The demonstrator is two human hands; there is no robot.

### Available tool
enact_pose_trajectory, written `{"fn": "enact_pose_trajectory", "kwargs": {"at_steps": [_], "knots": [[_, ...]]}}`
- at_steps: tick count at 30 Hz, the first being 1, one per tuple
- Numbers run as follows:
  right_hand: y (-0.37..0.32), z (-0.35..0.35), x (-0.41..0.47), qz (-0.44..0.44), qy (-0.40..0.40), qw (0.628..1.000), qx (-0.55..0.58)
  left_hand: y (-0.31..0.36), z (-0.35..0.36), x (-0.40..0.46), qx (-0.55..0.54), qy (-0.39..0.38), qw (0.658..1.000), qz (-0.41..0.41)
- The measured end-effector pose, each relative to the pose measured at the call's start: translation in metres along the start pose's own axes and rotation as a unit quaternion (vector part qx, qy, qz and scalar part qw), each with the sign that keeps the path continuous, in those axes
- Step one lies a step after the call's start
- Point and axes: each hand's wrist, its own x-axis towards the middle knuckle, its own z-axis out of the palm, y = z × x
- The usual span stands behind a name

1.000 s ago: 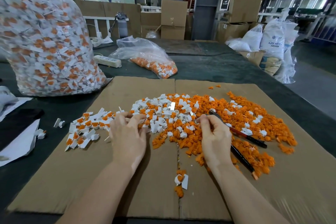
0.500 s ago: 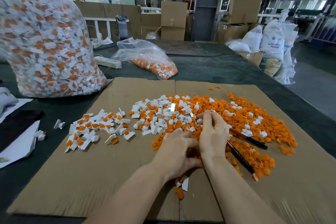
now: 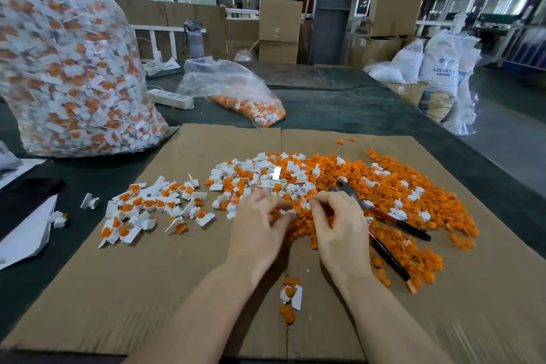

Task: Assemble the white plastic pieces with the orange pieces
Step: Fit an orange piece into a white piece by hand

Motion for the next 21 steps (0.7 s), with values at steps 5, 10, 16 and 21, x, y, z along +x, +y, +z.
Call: {"fn": "enact_pose_trajectory", "kwargs": {"at_steps": [5,10,16,21], "knots": [[-0.001,0.005,-0.005,-0.062,-0.002,0.997,-0.039,-0.02,-0.032,0.002,-0.069,0.074,0.989,-0.111],[-0.002,0.007,-0.007,-0.082,-0.023,0.996,-0.041,-0.033,-0.046,-0.007,0.019,-0.059,0.995,-0.081],[-0.003,0.006,-0.007,-0.127,-0.048,0.99,-0.027,-0.032,-0.043,-0.007,0.012,-0.078,0.991,-0.113],[-0.008,0.006,-0.009,-0.161,-0.11,0.98,-0.043,-0.016,-0.033,-0.007,-0.133,-0.037,0.976,-0.166]]}}
